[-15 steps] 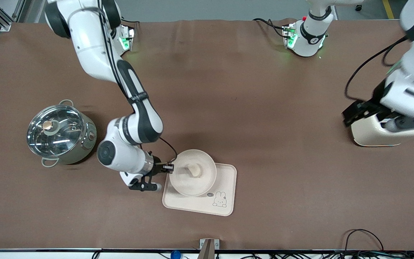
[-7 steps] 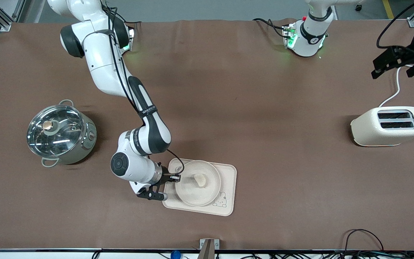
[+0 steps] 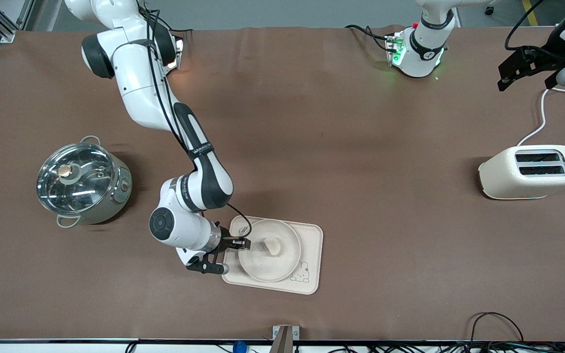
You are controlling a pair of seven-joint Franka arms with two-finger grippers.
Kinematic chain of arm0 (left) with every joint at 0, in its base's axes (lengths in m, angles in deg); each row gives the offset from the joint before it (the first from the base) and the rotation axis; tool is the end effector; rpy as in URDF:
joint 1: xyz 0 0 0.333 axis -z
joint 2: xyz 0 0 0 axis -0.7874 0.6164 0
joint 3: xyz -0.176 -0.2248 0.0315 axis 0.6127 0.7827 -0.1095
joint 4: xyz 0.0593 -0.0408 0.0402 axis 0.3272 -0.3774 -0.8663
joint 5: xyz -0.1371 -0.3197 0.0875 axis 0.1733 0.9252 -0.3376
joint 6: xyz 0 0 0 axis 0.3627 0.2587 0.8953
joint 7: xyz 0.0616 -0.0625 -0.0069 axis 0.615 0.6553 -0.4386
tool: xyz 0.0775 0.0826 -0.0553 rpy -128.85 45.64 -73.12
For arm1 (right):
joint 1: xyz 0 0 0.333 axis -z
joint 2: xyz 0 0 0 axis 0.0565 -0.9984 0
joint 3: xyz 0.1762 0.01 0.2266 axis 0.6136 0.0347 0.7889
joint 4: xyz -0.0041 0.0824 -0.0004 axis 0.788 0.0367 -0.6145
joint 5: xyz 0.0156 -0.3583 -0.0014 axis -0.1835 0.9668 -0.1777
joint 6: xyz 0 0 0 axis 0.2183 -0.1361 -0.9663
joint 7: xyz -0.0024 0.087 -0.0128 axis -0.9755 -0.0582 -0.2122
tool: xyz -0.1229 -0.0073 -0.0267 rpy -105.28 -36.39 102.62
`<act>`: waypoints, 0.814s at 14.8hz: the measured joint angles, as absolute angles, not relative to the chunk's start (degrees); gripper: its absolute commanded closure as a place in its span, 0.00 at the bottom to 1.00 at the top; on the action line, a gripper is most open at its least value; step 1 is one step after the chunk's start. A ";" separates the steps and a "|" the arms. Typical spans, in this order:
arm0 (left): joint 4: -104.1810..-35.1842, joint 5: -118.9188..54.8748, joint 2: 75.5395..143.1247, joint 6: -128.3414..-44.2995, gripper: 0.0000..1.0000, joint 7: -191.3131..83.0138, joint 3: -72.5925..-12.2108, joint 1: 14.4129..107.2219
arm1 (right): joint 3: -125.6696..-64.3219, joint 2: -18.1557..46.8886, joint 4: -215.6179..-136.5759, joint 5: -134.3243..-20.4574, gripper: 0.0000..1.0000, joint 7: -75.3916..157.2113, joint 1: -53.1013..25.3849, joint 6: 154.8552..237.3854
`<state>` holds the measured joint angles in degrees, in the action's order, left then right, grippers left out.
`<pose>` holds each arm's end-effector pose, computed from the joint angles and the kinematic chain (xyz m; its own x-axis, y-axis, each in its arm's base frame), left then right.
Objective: Place bun in plate and plate on tray
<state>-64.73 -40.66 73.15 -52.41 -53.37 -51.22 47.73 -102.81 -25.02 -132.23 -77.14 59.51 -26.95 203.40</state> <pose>0.4509 -0.0493 0.6201 0.9998 0.0108 -0.0180 0.0103 -0.9996 -0.0257 0.6779 0.3107 0.1962 0.9923 -0.1222 -0.0199 -0.1211 -0.9244 -0.3617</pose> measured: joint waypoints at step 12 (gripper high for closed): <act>-58.78 -40.66 79.41 -52.54 0.00 -53.37 -50.98 47.74 | -112.67 0.36 -140.36 -71.19 0.00 50.66 -18.85 173.35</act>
<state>-58.78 -40.66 79.41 -52.54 -53.37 -50.98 47.74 -112.67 0.36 -140.36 -71.19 50.66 -18.85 173.35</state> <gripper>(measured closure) 0.000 0.000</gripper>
